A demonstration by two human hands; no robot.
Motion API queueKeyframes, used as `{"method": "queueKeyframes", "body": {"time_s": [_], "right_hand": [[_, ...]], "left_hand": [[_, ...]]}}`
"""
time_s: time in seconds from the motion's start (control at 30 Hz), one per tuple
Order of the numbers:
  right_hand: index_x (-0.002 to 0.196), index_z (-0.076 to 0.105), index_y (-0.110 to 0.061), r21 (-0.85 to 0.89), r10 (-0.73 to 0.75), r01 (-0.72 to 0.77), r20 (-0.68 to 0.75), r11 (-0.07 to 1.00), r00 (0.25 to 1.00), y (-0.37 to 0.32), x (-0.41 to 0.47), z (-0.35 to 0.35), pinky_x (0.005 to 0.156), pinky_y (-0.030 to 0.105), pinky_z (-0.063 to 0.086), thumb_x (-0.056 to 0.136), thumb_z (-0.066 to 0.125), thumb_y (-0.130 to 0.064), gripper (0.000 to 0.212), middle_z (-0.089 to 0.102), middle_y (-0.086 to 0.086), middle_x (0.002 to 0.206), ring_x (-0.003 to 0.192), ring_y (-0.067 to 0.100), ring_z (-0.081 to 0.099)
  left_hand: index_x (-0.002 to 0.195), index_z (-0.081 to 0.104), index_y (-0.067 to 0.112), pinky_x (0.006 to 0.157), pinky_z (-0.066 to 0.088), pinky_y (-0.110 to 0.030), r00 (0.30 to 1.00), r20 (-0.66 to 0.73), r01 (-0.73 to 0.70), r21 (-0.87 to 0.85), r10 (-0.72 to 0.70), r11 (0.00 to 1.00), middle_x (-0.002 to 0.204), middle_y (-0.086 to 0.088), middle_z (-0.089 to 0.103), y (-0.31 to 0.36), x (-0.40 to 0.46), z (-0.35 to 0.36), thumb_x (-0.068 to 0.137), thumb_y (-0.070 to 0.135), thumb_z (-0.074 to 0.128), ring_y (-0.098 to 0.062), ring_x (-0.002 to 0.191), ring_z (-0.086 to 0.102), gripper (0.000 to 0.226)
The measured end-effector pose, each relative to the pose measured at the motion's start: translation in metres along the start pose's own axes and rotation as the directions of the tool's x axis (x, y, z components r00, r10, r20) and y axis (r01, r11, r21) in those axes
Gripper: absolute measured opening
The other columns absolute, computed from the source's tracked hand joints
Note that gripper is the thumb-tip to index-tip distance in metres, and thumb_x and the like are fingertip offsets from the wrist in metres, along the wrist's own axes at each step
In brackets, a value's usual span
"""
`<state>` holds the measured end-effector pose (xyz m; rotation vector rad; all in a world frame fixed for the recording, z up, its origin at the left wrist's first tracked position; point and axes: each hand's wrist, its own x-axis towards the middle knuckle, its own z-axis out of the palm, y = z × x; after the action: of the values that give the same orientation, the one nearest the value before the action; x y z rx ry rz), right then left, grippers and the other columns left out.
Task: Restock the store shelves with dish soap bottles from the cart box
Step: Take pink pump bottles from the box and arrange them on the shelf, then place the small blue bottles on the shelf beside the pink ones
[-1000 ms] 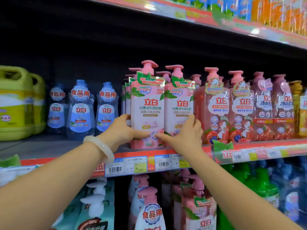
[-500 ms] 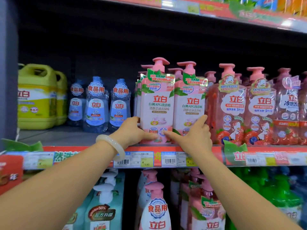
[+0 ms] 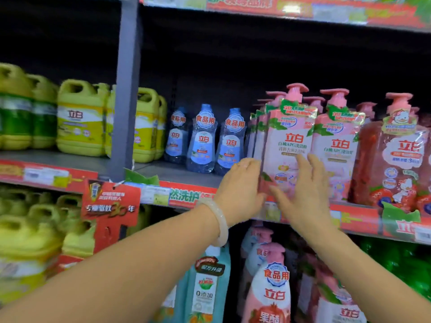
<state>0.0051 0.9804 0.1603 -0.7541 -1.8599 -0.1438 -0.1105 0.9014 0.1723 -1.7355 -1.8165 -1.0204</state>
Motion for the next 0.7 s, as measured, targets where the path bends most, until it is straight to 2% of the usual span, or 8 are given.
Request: {"method": "queueKeyframes", "body": {"time_s": [0.07,0.13,0.2,0.27,0.33,0.43,0.6,0.7], "right_hand": [[0.138,0.038,0.003,-0.016,-0.085,0.088,0.135,0.996,0.987,-0.039,-0.009,0.009,0.111,0.049,0.025,0.075,0.075,-0.021,0.077,0.032,0.028,0.143,0.135,0.043,0.029],[0.138,0.038,0.000,-0.040,-0.147,0.166,0.301,0.985,0.942,-0.084,-0.020,0.020,0.109,0.045,0.028,0.077,0.073,-0.029,0.077,0.036,0.025,0.140,0.131,0.040,0.033],[0.136,0.037,-0.003,-0.048,-0.185,0.232,0.459,0.972,0.869,-0.134,-0.038,0.039,0.106,0.042,0.031,0.077,0.072,-0.039,0.077,0.038,0.022,0.136,0.127,0.039,0.036],[0.134,0.037,-0.005,0.005,-0.221,0.270,0.590,0.963,0.776,-0.189,-0.065,0.062,0.106,0.042,0.034,0.075,0.072,-0.044,0.079,0.039,0.021,0.135,0.127,0.038,0.037],[0.133,0.039,-0.006,0.102,-0.282,0.293,0.681,0.951,0.676,-0.248,-0.100,0.086,0.105,0.044,0.036,0.073,0.073,-0.047,0.080,0.040,0.021,0.135,0.127,0.038,0.037],[0.128,0.041,-0.005,0.227,-0.396,0.360,0.761,0.905,0.514,-0.340,-0.158,0.115,0.104,0.041,0.037,0.076,0.070,-0.048,0.074,0.043,0.021,0.132,0.125,0.037,0.039],[0.142,0.027,-0.009,0.459,-0.564,0.360,0.774,0.812,0.286,-0.477,-0.250,0.140,0.110,0.039,0.030,0.078,0.068,-0.047,0.085,0.030,0.018,0.143,0.133,0.036,0.030],[0.140,0.030,-0.009,0.547,-0.617,0.327,0.769,0.771,0.166,-0.538,-0.287,0.152,0.110,0.041,0.029,0.080,0.067,-0.045,0.080,0.027,0.017,0.145,0.136,0.036,0.024]], "left_hand": [[0.138,0.037,0.005,0.106,0.030,-0.035,1.000,0.009,0.008,0.055,-0.009,0.998,0.140,-0.011,0.039,-0.020,-0.027,-0.024,0.084,0.019,0.061,-0.028,0.129,0.036,0.060],[0.137,0.038,0.004,0.106,0.031,-0.038,0.998,0.051,0.037,0.192,-0.048,0.981,0.137,-0.015,0.042,-0.051,-0.057,-0.056,0.082,0.021,0.063,-0.032,0.127,0.039,0.063],[0.133,0.041,0.004,0.105,0.032,-0.038,0.977,0.139,0.097,0.377,-0.160,0.921,0.134,-0.016,0.044,-0.092,-0.094,-0.093,0.080,0.027,0.067,-0.033,0.125,0.041,0.064],[0.128,0.044,0.005,0.102,0.037,-0.040,0.926,0.210,0.166,0.524,-0.315,0.836,0.131,-0.018,0.046,-0.135,-0.140,-0.135,0.076,0.034,0.071,-0.035,0.121,0.045,0.065],[0.125,0.046,0.005,0.100,0.041,-0.043,0.858,0.240,0.240,0.593,-0.453,0.768,0.127,-0.018,0.048,-0.173,-0.195,-0.178,0.074,0.035,0.072,-0.037,0.119,0.047,0.064],[0.123,0.050,0.004,0.096,0.037,-0.037,0.771,0.267,0.298,0.651,-0.578,0.698,0.123,-0.018,0.053,-0.217,-0.283,-0.240,0.082,0.032,0.066,-0.034,0.121,0.047,0.052],[0.134,0.042,0.004,0.099,0.039,-0.035,0.539,0.199,0.454,0.750,-0.818,0.481,0.135,-0.016,0.047,-0.277,-0.416,-0.324,0.082,0.036,0.067,-0.030,0.125,0.045,0.066],[0.130,0.044,0.007,0.091,0.045,-0.036,0.378,0.189,0.527,0.761,-0.906,0.378,0.126,-0.014,0.049,-0.301,-0.475,-0.362,0.081,0.033,0.067,-0.030,0.117,0.048,0.059]]}}
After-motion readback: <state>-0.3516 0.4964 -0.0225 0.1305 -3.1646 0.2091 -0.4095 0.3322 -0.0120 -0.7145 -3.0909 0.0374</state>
